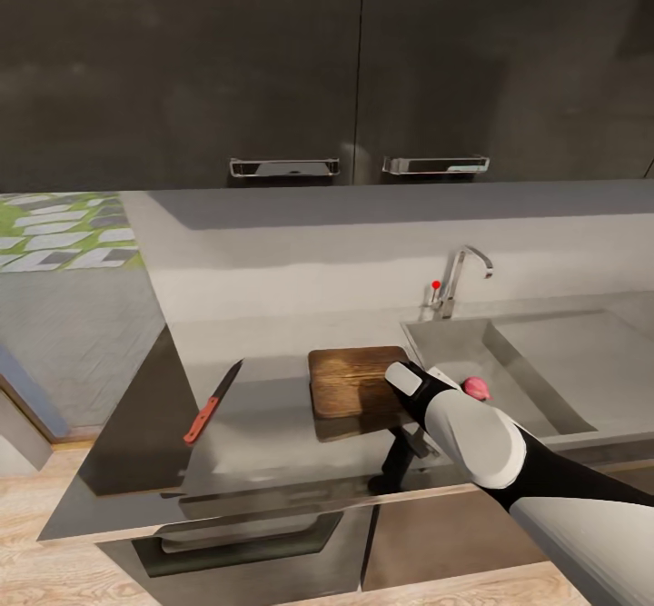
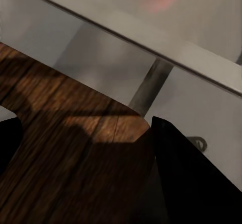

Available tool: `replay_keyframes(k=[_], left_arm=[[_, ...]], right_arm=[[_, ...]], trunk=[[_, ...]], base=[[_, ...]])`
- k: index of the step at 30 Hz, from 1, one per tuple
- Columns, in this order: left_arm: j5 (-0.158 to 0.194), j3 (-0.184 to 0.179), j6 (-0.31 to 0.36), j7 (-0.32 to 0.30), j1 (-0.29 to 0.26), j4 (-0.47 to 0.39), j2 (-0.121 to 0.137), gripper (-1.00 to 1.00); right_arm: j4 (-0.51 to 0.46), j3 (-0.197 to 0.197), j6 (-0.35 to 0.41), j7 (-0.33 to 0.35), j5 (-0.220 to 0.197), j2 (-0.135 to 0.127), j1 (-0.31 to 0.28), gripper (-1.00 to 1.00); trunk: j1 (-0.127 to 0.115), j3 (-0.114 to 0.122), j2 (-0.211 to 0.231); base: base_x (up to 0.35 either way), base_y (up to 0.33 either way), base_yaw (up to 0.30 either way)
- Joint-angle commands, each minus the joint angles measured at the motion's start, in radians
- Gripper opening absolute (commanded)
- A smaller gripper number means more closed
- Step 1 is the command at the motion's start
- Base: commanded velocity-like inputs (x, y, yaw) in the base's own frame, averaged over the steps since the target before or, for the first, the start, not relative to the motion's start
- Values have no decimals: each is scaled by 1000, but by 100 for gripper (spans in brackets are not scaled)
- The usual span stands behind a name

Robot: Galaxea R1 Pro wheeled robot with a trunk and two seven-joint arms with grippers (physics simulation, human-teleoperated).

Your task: In the kitchen, take the Vidalia onion out of the sink, dice it on the chopping board with the paring knife, put the diced onion into the bowl on the countertop, then place both the paring knife and the chopping board into the sink.

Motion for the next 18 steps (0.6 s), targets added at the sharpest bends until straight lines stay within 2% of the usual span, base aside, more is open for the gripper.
replay_keyframes(k=[1,2,3,18], left_arm=[[0,0,-1,-1,0,-1,0,100],[0,0,-1,-1,0,-1,0,100],[0,0,-1,-1,0,-1,0,100],[0,0,-1,-1,0,-1,0,100]], right_arm=[[-1,4,-8,-3,-12,0,-1,-100],[-1,4,-8,-3,-12,0,-1,-100],[-1,4,-8,-3,-12,0,-1,100],[-1,5,-9,-2,-10,1,-1,100]], trunk=[[1,-2,-2],[1,-2,-2],[1,-2,-2],[1,-2,-2]], base=[[0,0,0],[0,0,0],[0,0,0],[0,0,0]])
